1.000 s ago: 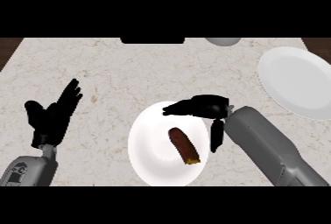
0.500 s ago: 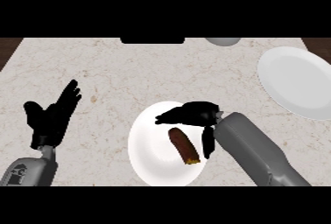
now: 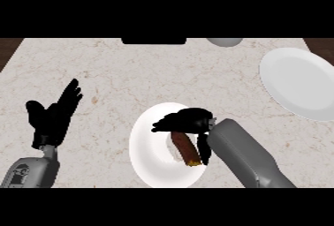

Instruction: Pick the sweet potato from the plate and place it in the plate

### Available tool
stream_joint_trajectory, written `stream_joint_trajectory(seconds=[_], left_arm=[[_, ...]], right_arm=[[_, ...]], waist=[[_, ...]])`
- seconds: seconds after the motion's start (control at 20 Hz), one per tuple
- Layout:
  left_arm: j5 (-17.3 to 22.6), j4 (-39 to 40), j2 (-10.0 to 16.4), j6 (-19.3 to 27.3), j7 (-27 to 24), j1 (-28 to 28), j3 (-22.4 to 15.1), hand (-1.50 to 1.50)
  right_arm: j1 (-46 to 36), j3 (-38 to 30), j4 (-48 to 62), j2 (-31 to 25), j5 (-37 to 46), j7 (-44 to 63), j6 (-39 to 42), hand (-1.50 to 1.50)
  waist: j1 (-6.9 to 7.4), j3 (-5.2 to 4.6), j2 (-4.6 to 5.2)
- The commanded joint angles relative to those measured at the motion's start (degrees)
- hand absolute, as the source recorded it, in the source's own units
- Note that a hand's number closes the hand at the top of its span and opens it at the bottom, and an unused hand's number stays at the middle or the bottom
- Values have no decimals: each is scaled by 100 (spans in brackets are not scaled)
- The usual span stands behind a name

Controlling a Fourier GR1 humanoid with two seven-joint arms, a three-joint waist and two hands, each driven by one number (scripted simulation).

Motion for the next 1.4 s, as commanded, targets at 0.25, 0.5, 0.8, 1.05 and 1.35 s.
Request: stream_joint_trajectory(seconds=[0.25, 0.5, 0.8, 1.05, 1.35], left_arm=[[-145, 110, -136, -35, -64, -76, 82, 0], [-105, 84, -36, -242, -187, 169, 218, 0], [-202, -16, -263, -74, -107, 105, 121, 0], [-133, -87, -74, -87, 35, 216, 281, 0], [-224, -79, -130, -61, -64, 191, 200, 0]], right_arm=[[293, 344, -470, -152, 449, -760, 221, 150], [481, 203, -743, 105, 338, -398, 418, 150], [464, -707, -346, 164, 281, 310, -640, 150], [126, -2583, -17, -248, 103, 2805, -1631, 150], [-647, -3309, -533, -261, 751, 4662, -3725, 150]], waist=[[-25, 9, 18], [-33, 8, 11], [-27, 10, 29], [-322, 0, 19], [-109, 1, -18]])
